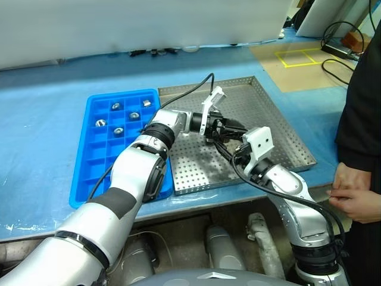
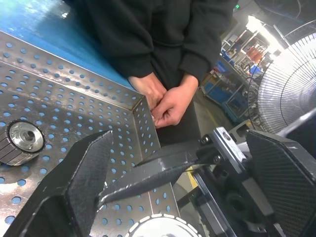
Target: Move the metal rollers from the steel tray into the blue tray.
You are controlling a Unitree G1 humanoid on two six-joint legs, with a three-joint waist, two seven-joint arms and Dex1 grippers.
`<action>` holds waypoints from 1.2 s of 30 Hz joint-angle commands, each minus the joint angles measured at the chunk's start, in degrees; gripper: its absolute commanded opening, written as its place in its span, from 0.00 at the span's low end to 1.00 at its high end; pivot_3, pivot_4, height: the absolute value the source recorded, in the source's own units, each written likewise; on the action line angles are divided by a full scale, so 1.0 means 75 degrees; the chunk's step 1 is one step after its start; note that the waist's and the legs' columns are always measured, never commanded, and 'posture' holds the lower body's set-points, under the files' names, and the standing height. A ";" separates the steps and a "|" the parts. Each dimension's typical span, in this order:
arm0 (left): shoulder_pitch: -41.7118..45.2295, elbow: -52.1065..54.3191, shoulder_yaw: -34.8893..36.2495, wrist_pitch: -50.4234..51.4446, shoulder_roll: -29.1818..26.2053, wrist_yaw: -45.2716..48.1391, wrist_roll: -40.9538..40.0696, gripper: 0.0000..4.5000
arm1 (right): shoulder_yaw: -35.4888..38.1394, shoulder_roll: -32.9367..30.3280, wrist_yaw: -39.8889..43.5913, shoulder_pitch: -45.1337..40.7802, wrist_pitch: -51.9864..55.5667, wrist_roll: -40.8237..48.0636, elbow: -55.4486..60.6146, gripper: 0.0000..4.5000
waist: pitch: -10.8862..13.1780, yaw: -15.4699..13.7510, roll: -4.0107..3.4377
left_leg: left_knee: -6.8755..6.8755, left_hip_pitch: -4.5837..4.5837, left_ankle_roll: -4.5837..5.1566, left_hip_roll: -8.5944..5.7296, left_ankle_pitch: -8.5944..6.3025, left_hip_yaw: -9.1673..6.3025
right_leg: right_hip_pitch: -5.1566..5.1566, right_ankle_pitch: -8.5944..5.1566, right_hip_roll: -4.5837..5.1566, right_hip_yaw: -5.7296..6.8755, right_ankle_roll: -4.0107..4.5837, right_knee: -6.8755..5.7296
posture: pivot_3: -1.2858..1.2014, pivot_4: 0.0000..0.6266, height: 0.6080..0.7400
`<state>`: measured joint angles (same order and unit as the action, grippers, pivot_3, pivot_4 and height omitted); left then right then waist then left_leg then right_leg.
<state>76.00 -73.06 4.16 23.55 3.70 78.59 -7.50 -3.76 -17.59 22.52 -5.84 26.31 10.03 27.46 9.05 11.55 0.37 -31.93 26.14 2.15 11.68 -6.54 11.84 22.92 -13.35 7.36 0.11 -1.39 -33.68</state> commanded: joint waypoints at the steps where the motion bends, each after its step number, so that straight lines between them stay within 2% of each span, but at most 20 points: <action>1: 0.0164 0.0208 -0.0028 -0.0020 0.0094 0.0285 -0.0077 1.00 | -0.0016 -0.0003 -0.0098 -0.0174 -0.0168 -0.0115 -0.0018 0.49 | 0.0000 -0.0001 0.0000 | 0.0000 0.0001 0.0000 0.0000 0.0000 0.0000 | 0.0001 0.0000 0.0000 0.0000 0.0000 0.0000 | 0.27 0.24 1.00; 2: 0.0163 0.0212 -0.0029 -0.0021 0.0090 0.0296 -0.0077 1.00 | -0.0029 -0.0007 -0.0087 -0.0167 -0.0188 -0.0119 -0.0034 0.49 | 0.0002 0.0003 -0.0001 | 0.0000 0.0001 0.0000 -0.0001 0.0000 0.0000 | 0.0000 0.0000 0.0000 0.0000 0.0000 0.0000 | 0.27 0.24 1.00; 3: 0.0159 0.0214 -0.0033 -0.0025 0.0084 0.0308 -0.0075 1.00 | -0.0039 0.0002 -0.0082 -0.0165 -0.0197 -0.0114 -0.0042 0.39 | 0.0002 0.0003 -0.0001 | 0.0000 0.0003 0.0000 -0.0001 0.0000 0.0000 | 0.0003 0.0000 0.0001 -0.0001 0.0000 0.0000 | 0.27 0.24 1.00; 4: 0.0151 0.0217 -0.0038 -0.0033 0.0077 0.0313 -0.0071 1.00 | -0.0041 0.0008 -0.0077 -0.0153 -0.0200 -0.0100 -0.0037 0.38 | 0.0002 0.0002 -0.0001 | 0.0000 0.0003 0.0000 0.0000 0.0000 0.0001 | 0.0003 0.0000 0.0000 -0.0001 0.0000 0.0000 | 0.27 0.24 1.00; 13: 0.0207 0.0415 -0.0040 -0.0126 -0.0246 0.0562 -0.0115 1.00 | 0.0039 0.0020 -0.0199 -0.0099 -0.0270 -0.0153 -0.0118 0.38 | 0.0003 0.0001 -0.0002 | 0.0000 0.0003 0.0000 0.0000 0.0000 0.0000 | 0.0004 0.0000 0.0000 -0.0001 0.0000 0.0000 | 0.28 0.24 1.00; 19: 0.0370 0.0430 0.0445 -0.0145 -0.1408 0.0659 -0.0426 1.00 | 0.0181 -0.0097 -0.0210 0.0486 -0.0325 -0.0132 -0.0011 0.38 | 0.0023 0.0003 -0.0022 | 0.0002 0.0001 -0.0001 0.0003 -0.0001 0.0001 | 0.0008 0.0000 -0.0005 -0.0002 0.0000 -0.0001 | 0.28 0.24 1.00; 23: 0.0149 0.0388 0.0328 -0.0369 -0.1762 0.0601 -0.0236 1.00 | 0.0249 -0.0086 -0.0260 0.0542 -0.0375 -0.0127 -0.0030 0.38 | 0.0039 -0.0079 -0.0040 | 0.0007 0.0004 -0.0003 0.0001 -0.0002 0.0001 | 0.0009 0.0000 -0.0003 -0.0002 0.0000 0.0001 | 0.29 0.24 1.00; 36: -0.0243 0.0557 0.0121 0.0753 -0.1107 0.0785 -0.0338 1.00 | 0.0201 0.0015 -0.0295 -0.0290 -0.0350 -0.0074 0.0115 0.38 | 0.0051 -0.0392 -0.0052 | 0.0002 0.0005 0.0005 0.0004 0.0002 0.0004 | 0.0010 0.0000 -0.0001 -0.0004 0.0003 -0.0007 | 0.29 0.24 1.00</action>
<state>73.89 -70.72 5.11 27.98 -4.67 83.90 -9.06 -2.70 -17.60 20.33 -6.74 24.33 8.92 24.94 9.44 8.61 -0.01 -31.91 26.18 2.20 11.71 -6.52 11.87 23.01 -13.34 7.35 0.08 -1.37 -33.74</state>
